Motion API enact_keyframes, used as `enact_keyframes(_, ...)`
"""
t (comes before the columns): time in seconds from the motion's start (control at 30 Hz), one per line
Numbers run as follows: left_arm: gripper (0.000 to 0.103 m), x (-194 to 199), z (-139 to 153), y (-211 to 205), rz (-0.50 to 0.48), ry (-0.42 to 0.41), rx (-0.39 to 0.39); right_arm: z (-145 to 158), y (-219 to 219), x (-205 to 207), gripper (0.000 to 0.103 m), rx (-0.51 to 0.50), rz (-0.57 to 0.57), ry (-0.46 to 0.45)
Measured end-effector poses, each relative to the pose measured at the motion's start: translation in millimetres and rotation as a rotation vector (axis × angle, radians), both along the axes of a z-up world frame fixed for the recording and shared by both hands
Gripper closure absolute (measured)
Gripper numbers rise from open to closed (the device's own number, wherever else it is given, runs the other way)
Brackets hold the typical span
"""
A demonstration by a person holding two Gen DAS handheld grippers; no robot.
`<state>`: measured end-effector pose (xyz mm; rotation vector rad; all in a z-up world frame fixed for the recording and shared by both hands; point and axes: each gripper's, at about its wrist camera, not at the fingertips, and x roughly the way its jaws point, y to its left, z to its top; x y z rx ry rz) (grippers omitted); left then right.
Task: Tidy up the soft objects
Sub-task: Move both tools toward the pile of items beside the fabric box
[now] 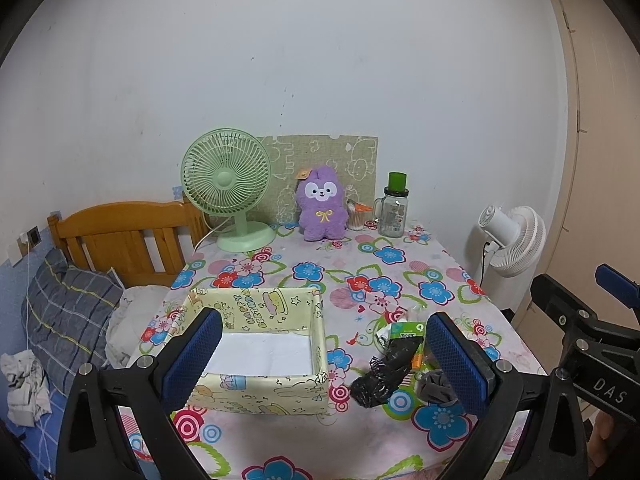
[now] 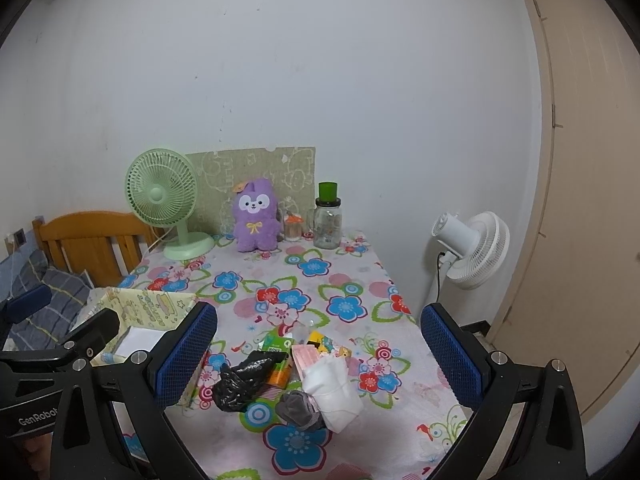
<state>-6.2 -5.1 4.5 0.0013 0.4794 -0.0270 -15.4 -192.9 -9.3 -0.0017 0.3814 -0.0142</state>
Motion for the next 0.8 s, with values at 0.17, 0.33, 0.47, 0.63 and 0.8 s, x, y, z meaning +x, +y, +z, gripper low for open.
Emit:
enact_keyframes(0.17, 0.0, 0, 0, 1, 0.002, -0.005, -0.001, 1, 0, -1, 0.0, 0.0, 0.002, -0.01)
enact_keyframes(0.33, 0.0, 1, 0, 1, 0.003, -0.003, -0.001, 2, 2, -1, 0.0, 0.007, 0.011, -0.021)
enact_keyframes(0.47, 0.0, 2, 0, 3, 0.002, 0.001, -0.003, 1, 2, 0, 0.0, 0.009, 0.012, -0.02)
enact_keyframes(0.63, 0.0, 10, -7, 2, -0.007, 0.022, 0.002, -1, 2, 1, 0.0, 0.016, 0.012, -0.018)
enact_keyframes(0.8, 0.0, 18, -21, -10, -0.032, 0.051, 0.015, -4, 2, 7, 0.0, 0.011, 0.01, -0.01)
